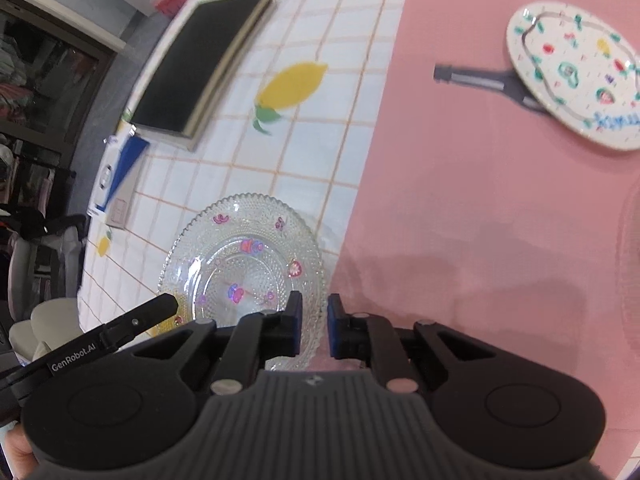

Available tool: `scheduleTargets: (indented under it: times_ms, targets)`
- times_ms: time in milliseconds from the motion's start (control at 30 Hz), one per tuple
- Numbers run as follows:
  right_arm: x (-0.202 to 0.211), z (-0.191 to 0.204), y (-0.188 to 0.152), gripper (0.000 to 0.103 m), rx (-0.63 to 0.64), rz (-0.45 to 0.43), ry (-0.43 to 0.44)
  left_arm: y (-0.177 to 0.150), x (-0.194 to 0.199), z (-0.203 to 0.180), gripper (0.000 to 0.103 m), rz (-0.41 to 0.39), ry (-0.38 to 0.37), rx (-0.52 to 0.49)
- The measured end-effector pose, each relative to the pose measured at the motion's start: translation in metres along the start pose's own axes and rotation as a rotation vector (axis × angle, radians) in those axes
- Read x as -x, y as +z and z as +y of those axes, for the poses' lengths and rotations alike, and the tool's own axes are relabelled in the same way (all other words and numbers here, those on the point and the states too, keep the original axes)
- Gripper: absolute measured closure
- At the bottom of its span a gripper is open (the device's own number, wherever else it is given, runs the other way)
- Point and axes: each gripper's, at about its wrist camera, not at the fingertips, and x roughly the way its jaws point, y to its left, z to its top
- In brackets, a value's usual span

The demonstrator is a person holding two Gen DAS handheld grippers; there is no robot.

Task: Organize plates and bowls
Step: 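Lift the scalloped glass plate with both grippers toward the dotted glass plate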

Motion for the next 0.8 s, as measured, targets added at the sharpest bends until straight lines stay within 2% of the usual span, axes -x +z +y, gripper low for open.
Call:
scheduleTargets:
  times_ms: [433,800]
  targets:
    - [0.095,-0.011,-0.025,0.093,-0.03,-0.183,0.037,-0.002,0.056,-0.063,0.092,-0.103,-0.097,-0.078]
    - [0.185,-0.085,-0.098,0.093,-0.122,-0.329,0.002,-0.055,0.068,-0.151,0.092,-0.084,-0.216,-0.217]
